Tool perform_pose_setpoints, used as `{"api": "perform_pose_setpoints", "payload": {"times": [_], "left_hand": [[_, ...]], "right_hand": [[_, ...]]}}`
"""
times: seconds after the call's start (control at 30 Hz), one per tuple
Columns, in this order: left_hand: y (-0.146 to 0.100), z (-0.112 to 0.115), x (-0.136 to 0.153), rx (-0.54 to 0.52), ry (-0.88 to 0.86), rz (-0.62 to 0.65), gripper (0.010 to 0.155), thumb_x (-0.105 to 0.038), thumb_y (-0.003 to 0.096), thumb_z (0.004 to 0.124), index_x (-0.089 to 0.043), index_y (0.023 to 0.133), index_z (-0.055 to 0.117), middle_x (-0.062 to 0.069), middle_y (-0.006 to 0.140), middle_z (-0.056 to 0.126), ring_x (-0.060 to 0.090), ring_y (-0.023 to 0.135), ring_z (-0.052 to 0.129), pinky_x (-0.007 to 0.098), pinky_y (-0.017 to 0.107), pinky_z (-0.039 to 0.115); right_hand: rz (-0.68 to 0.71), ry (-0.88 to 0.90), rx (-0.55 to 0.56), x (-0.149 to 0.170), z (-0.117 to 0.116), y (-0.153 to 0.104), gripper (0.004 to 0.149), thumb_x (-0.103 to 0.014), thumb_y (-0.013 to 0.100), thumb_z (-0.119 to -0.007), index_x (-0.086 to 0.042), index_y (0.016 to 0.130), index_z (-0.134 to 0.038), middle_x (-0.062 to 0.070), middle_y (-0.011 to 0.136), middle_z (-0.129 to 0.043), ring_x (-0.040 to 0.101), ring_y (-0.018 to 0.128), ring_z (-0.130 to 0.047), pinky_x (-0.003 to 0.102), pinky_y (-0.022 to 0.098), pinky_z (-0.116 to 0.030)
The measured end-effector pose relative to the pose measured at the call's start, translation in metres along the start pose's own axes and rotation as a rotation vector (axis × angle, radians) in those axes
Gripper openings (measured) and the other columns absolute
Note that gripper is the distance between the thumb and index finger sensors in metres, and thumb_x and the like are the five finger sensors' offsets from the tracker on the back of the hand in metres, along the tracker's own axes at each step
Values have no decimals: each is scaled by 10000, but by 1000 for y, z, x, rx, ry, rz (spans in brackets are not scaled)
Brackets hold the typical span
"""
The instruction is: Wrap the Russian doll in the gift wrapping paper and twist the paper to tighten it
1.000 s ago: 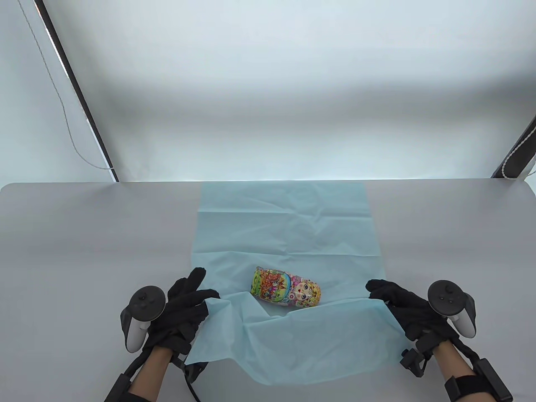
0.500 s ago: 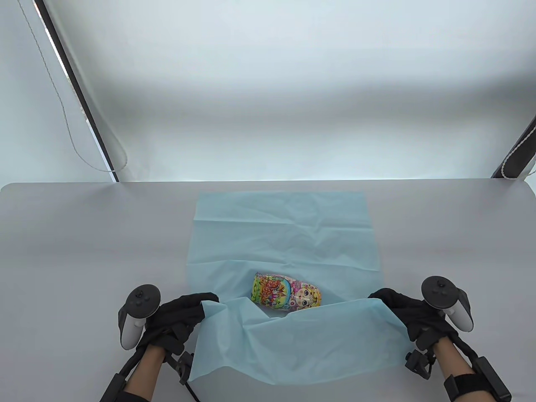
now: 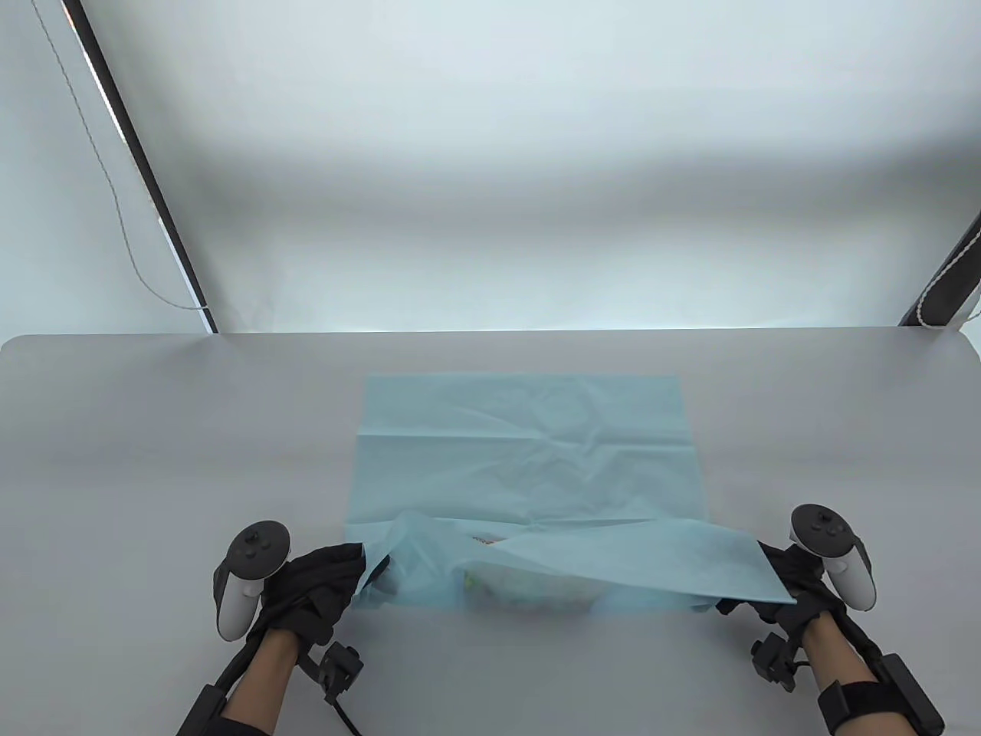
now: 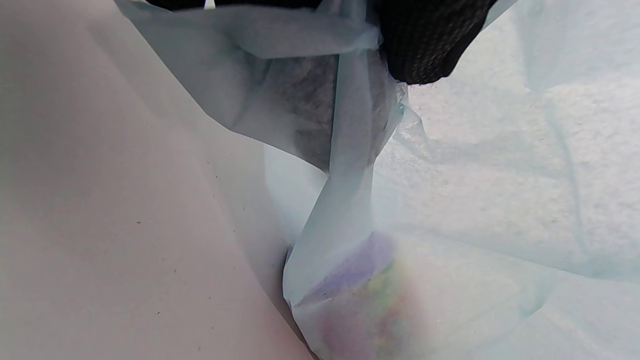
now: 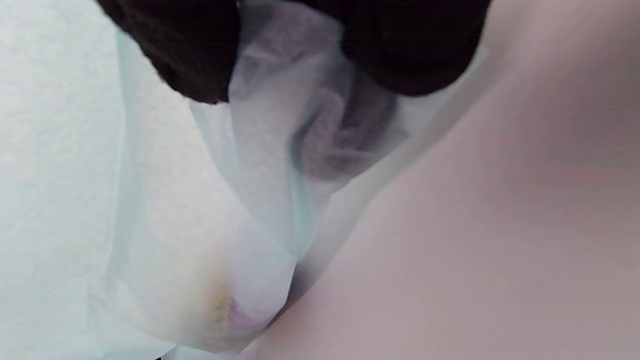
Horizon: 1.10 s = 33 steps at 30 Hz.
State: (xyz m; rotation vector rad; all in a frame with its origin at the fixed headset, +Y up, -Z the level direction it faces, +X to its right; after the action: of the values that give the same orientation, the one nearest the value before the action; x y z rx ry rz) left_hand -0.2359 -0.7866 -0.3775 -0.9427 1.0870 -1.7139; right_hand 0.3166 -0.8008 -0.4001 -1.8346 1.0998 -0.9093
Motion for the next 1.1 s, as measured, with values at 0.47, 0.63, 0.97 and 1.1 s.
{"api": "perform_pose_setpoints", "payload": {"times": [0.47,0.63,0.97,1.1], "left_hand": [[7,-19,1,-157,62,-260,412,-418,576,857,-157,893,882,50,693,1055,335,829,860,636,645,593],[16,-22,3,-190,114,-343,416,-429,580,850,-124,859,896,49,636,1055,328,803,870,632,643,596],[31,-22,10,-162,146,-477,441,-442,590,831,-46,757,934,33,511,1063,295,732,910,615,627,623],[31,-22,12,-151,144,-502,452,-452,595,818,-45,751,935,29,504,1063,289,725,915,611,621,630]], "right_hand": [[-230,-52,388,4,16,-1,454,-456,599,-864,-79,852,-854,181,678,-1066,154,389,-1072,307,308,-884],[-324,-167,453,-1,15,5,464,-456,600,-873,-41,809,-883,178,603,-1075,138,309,-1060,301,260,-879],[-382,-359,474,-12,14,14,445,-474,610,-879,-49,734,-923,153,560,-1077,163,322,-1060,337,271,-879],[-392,-391,448,-17,14,13,423,-473,615,-873,-72,740,-918,161,590,-1074,179,355,-1065,350,295,-881]]}}
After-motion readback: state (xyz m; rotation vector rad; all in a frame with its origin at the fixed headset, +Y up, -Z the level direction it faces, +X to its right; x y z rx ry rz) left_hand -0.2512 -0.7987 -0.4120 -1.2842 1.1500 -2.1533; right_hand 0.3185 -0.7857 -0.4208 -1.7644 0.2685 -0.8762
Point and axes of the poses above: the tracker on the back of each hand, its own x axis roughly to the little-finger side, its own y axis roughly from the wrist to the fingertips, z = x × y, the point moved 5 cm from there along y, roughly from the wrist to the fingertips
